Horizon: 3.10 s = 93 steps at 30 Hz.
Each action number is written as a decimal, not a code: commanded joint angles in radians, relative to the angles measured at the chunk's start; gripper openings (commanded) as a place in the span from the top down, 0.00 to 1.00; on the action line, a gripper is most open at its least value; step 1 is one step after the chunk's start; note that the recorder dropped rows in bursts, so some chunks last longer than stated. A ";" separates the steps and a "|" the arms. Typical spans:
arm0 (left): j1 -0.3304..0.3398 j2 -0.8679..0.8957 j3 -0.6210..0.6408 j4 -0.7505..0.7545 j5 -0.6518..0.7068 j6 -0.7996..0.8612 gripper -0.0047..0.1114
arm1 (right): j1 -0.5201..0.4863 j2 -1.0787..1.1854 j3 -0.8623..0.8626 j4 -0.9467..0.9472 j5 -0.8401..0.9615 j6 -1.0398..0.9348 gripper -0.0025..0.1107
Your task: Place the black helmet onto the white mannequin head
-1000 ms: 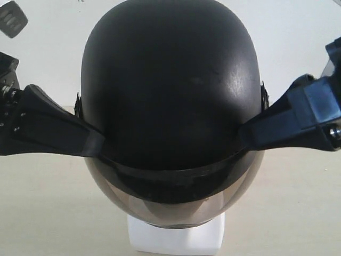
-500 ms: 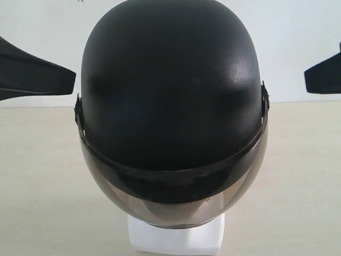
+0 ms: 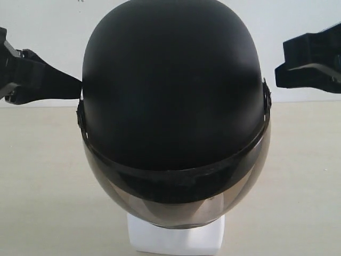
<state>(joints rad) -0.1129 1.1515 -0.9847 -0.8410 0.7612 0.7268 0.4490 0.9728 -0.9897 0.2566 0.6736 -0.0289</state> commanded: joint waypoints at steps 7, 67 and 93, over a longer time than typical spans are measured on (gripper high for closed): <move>-0.001 0.031 -0.070 -0.080 0.021 -0.001 0.92 | 0.001 0.057 0.001 0.044 -0.031 -0.042 0.98; 0.034 -0.069 -0.087 0.001 0.107 0.006 0.92 | 0.001 0.002 0.001 0.017 0.017 -0.060 0.98; 0.034 -0.839 0.448 0.072 0.024 -0.436 0.92 | 0.001 -0.497 0.316 -0.234 0.138 0.039 0.98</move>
<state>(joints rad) -0.0824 0.3560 -0.5610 -0.7582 0.7988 0.3352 0.4488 0.4803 -0.7074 -0.0286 0.8924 0.0000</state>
